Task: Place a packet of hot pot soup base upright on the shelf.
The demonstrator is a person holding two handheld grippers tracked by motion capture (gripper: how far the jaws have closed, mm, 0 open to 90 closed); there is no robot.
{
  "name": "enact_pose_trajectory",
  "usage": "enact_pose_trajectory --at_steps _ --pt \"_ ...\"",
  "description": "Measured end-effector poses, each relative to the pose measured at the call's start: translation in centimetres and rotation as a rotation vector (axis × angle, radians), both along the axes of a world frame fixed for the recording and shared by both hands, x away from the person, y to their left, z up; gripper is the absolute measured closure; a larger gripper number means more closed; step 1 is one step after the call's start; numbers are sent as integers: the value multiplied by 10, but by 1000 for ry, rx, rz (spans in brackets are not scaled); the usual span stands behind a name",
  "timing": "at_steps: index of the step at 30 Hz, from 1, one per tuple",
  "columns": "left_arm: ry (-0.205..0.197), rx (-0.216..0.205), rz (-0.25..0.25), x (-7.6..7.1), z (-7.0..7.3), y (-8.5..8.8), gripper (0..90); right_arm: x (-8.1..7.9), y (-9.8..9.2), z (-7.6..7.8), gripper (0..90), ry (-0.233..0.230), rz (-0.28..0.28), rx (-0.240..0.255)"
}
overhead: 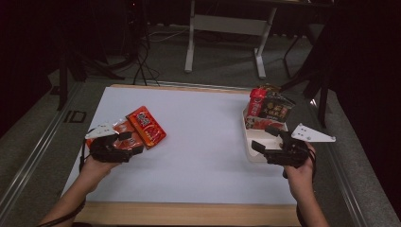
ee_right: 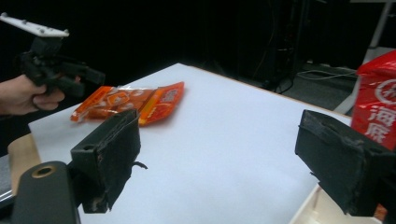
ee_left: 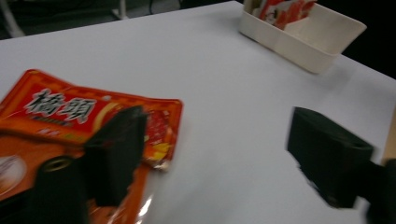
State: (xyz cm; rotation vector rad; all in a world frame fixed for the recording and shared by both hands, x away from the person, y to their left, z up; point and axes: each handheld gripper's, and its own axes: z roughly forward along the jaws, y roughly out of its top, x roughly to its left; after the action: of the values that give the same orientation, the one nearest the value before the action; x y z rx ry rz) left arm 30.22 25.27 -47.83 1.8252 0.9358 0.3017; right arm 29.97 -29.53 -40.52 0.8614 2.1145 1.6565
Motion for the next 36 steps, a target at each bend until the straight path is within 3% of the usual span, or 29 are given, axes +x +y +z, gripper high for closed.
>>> enact_pose_trajectory --at_steps 1,5,6,8,9,11,13,16,23,27,30,32,36 --pt "4 12 12 0 0 4 247 -1 1 -1 141 3 5 4" --pt "9 20 38 1 -2 18 470 -4 3 -4 147 13 23 12" --pt "14 37 92 3 -4 27 568 -4 4 -7 147 26 41 24" --pt "37 19 122 5 -5 36 663 -4 4 -10 147 32 45 28" --pt "45 38 150 7 -6 39 680 -3 5 -11 147 35 48 26" --pt "57 61 160 9 -6 45 735 -3 6 -13 147 43 51 14" --pt "64 117 187 12 -8 49 792 0 8 -16 147 54 69 0" --pt "81 150 231 16 -10 58 886 3 10 -21 147 72 77 0" --pt "99 143 320 27 -17 80 896 3 16 -26 147 87 115 -1" --pt "136 133 368 38 -29 100 898 2 19 -27 147 84 142 4" --pt "160 157 390 44 -37 106 899 2 20 -29 147 89 148 4" --pt "165 200 408 47 -41 108 899 2 20 -30 147 93 150 3" --pt "170 232 422 54 -49 113 898 2 19 -31 147 94 149 7"
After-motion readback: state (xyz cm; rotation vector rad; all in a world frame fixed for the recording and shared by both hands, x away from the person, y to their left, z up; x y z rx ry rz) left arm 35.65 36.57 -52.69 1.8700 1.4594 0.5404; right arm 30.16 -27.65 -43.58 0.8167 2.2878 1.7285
